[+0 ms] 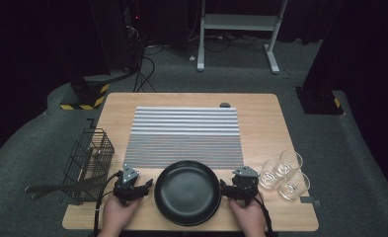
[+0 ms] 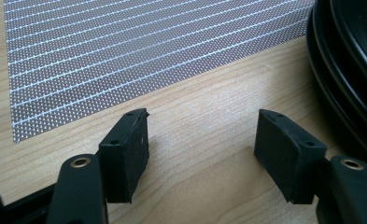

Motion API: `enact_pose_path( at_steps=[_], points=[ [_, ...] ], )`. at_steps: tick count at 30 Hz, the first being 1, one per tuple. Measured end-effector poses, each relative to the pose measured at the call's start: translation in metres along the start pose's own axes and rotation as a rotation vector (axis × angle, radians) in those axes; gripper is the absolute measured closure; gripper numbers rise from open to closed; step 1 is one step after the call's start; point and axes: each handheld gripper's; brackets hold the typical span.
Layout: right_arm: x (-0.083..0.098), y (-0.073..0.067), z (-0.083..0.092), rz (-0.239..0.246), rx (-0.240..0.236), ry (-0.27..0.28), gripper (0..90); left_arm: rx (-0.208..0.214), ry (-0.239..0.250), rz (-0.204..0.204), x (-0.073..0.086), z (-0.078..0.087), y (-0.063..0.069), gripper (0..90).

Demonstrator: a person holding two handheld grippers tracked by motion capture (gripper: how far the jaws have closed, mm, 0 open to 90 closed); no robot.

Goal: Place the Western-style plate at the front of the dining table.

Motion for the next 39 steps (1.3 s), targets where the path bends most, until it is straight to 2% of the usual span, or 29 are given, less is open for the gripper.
enact_pose_path(
  at_steps=[17, 39],
  points=[
    [0.0002, 0.0013, 0.0005, -0.014, 0.004, 0.005, 19.3, 0.0, 0.001, 0.003, -0.0006, -0.0007, 0.0002, 35.2],
    [0.0002, 0.0005, 0.0005, -0.008, 0.002, 0.005, 18.7, 0.001, -0.001, 0.004, -0.0007, -0.0007, -0.0002, 33.9]
  ],
)
Point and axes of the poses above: each handheld gripper's, and its own axes: z roughly backward along the jaws, x roughly out of its underside, y roughly to its right, and after that the axes turned 10 degrees about -y, right-handed
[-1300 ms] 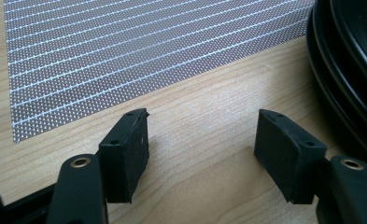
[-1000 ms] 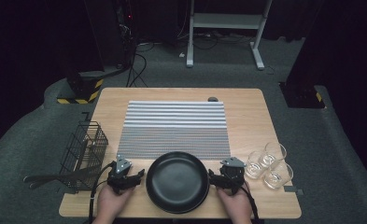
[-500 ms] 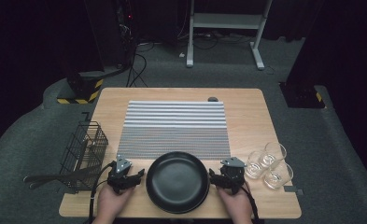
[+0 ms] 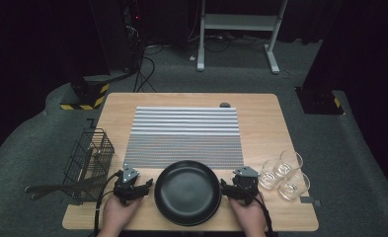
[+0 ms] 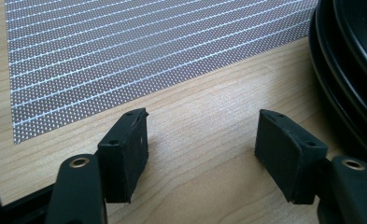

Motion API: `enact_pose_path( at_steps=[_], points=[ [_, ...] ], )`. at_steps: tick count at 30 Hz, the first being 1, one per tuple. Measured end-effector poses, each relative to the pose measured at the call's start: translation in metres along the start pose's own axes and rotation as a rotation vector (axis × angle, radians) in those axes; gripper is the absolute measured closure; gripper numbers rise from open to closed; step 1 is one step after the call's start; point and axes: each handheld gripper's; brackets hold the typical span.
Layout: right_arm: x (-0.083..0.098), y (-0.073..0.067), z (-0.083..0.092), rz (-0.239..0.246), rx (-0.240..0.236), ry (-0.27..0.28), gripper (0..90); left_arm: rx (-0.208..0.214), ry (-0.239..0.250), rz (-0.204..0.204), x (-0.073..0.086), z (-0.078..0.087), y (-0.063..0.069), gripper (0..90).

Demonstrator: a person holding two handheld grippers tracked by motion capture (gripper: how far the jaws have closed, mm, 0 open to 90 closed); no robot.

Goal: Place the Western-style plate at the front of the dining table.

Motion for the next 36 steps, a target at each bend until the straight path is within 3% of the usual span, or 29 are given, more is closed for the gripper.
enact_pose_path(
  at_steps=[5, 13, 15, 26, 36],
  points=[
    [0.0002, -0.0001, 0.0002, -0.005, 0.006, 0.001, 19.6, 0.012, 0.003, 0.008, 0.0005, 0.0009, -0.0018, 34.7],
    [0.0002, 0.0008, 0.0006, -0.012, 0.009, 0.002, 20.9, -0.002, -0.001, -0.003, -0.0001, 0.0003, -0.0005, 35.3],
    [0.0, 0.0001, 0.0001, 0.0, 0.001, -0.002, 16.9, 0.0, -0.001, -0.005, -0.0003, 0.0002, -0.0006, 35.0],
    [0.002, 0.0019, 0.0019, 0.021, -0.011, 0.001, 19.5, -0.001, -0.001, -0.003, -0.0003, 0.0, -0.0001, 34.9],
    [-0.0015, 0.0047, 0.0088, 0.01, -0.031, 0.023, 19.7, -0.001, -0.001, -0.005, -0.0003, 0.0, -0.0001, 34.8]
  ],
)
Point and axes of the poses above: each handheld gripper's, and its own axes: z roughly backward along the jaws, x roughly out of its underside, y roughly to its right, and after that the axes turned 10 degrees about -y, right-handed
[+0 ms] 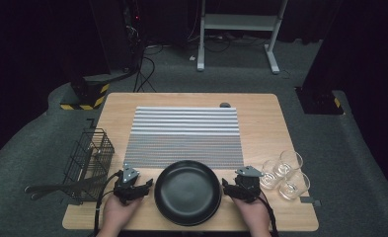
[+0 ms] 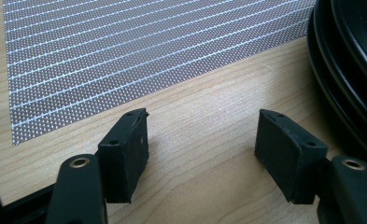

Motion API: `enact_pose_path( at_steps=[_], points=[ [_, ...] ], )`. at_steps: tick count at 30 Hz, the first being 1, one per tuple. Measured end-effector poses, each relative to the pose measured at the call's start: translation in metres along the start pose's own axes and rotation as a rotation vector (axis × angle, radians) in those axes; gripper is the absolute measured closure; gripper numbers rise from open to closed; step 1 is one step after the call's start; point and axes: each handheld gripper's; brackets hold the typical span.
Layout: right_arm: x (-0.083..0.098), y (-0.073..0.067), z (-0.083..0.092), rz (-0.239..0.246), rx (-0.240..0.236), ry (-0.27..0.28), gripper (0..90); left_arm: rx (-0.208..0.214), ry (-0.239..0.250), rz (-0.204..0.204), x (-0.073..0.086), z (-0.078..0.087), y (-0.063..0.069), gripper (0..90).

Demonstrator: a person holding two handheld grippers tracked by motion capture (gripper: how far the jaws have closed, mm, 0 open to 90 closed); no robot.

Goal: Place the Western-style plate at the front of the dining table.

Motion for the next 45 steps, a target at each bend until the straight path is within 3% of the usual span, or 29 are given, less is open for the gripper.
enact_pose_path(
  at_steps=[19, 28, 36, 45],
  points=[
    [-0.011, 0.005, 0.009, 0.035, -0.029, 0.056, 20.5, -0.007, 0.002, 0.004, 0.0, 0.0, 0.0, 35.1],
    [-0.032, 0.008, 0.015, 0.044, -0.046, 0.069, 19.7, -0.012, 0.003, 0.01, 0.0, 0.0, 0.0, 35.6],
    [-0.037, 0.004, 0.018, 0.027, -0.098, 0.088, 19.5, -0.014, 0.002, 0.013, 0.0, 0.0, 0.0, 35.9],
    [-0.028, -0.002, 0.022, 0.043, -0.161, 0.091, 30.0, -0.011, 0.002, 0.012, 0.0, 0.0, 0.0, 36.3]
  ],
)
Point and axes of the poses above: each handheld gripper's, and its own axes: z roughly backward along the jaws, x roughly out of its underside, y roughly to its right, and after that the axes turned 10 degrees about -y, right-handed
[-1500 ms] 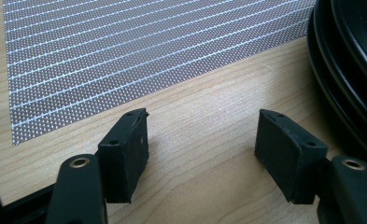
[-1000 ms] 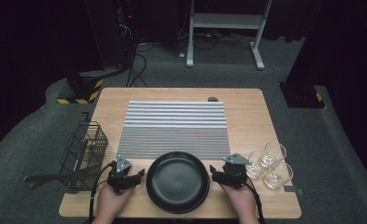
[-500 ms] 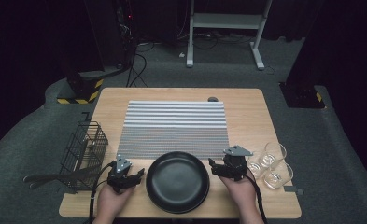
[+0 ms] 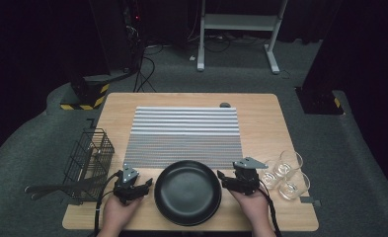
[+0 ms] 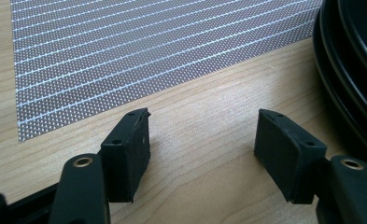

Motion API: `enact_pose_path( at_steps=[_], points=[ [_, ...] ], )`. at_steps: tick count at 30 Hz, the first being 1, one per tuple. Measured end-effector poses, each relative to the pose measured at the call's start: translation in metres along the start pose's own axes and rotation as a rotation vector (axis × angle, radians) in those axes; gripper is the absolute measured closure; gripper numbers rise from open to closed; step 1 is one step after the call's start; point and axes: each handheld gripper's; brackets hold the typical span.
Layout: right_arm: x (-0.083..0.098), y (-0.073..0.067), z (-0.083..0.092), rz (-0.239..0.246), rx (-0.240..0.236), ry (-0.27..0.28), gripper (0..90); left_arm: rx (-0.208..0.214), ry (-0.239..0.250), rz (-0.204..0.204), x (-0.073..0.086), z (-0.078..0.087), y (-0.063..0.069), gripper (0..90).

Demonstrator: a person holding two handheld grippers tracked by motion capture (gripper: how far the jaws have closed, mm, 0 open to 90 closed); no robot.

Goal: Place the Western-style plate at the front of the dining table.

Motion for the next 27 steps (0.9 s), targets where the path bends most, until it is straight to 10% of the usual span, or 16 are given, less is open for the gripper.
enact_pose_path(
  at_steps=[11, 27],
  points=[
    [0.007, -0.004, 0.004, 0.011, -0.064, -0.001, 33.9, 0.033, -0.018, -0.036, -0.001, 0.002, -0.001, 34.7],
    [0.012, -0.007, 0.009, -0.014, -0.146, 0.011, 41.5, 0.172, 0.023, 0.088, -0.011, 0.033, -0.001, 37.7]
  ],
)
Point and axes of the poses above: each handheld gripper's, and its own axes: z roughly backward along the jaws, x roughly out of its underside, y roughly to its right, and after that the axes turned 10 degrees about -y, right-handed
